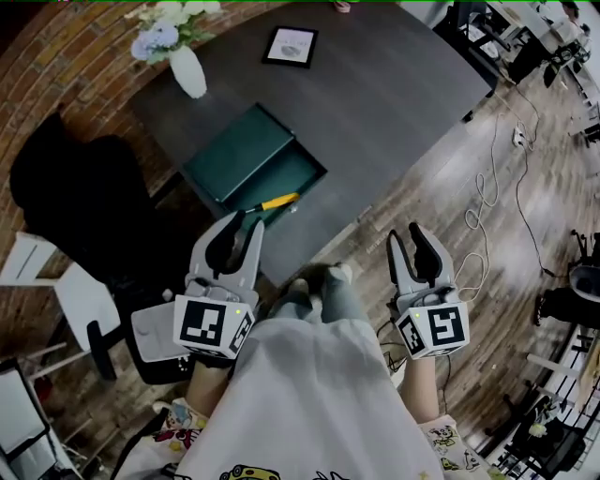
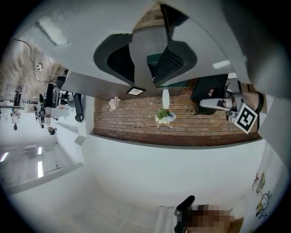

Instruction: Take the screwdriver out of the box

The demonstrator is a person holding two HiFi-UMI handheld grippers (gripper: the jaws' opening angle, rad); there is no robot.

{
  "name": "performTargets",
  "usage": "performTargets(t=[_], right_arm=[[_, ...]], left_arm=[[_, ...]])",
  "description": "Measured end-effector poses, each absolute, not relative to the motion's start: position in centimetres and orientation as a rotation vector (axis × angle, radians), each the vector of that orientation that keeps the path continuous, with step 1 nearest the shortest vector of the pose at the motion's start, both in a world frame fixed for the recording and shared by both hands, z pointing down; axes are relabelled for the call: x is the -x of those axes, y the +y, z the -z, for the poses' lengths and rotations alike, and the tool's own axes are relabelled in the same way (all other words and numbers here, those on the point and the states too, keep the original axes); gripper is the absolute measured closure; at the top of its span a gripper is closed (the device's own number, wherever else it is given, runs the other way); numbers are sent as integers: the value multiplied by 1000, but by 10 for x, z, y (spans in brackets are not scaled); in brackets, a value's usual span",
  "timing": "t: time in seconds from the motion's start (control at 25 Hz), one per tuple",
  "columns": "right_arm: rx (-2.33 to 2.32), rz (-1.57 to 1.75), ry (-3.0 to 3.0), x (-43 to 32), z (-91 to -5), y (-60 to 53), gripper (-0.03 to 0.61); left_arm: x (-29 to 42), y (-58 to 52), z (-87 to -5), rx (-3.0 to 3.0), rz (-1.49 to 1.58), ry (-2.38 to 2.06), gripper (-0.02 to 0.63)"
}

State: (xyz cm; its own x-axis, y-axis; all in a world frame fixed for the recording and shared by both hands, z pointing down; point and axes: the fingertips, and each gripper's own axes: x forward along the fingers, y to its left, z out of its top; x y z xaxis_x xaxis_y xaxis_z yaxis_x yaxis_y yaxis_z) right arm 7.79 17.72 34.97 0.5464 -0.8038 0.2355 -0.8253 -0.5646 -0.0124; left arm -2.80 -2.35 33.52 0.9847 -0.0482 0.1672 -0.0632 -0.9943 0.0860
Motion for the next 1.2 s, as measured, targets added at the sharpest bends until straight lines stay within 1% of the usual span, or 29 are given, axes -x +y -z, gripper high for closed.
performTargets(t=[0.32,0.6,0.84,1.2], right_arm=[[-2518,-335,-1611,-112,-355,112,439],[-2276,-300,-1889,-150,-353,28,439],[-1952,-262,-2159,-165,-352,-42,439],[-1707,-225,-2380,-191,-350,-74,439]], left_arm=[[39,-69,-338,-3004,-241,-350,517],[42,-110,-338,-2909,-195,-708,517],[43,-126,-339,-2775,-185,-1062,517],[27,-118,-333,-2657,-188,-1362,517]])
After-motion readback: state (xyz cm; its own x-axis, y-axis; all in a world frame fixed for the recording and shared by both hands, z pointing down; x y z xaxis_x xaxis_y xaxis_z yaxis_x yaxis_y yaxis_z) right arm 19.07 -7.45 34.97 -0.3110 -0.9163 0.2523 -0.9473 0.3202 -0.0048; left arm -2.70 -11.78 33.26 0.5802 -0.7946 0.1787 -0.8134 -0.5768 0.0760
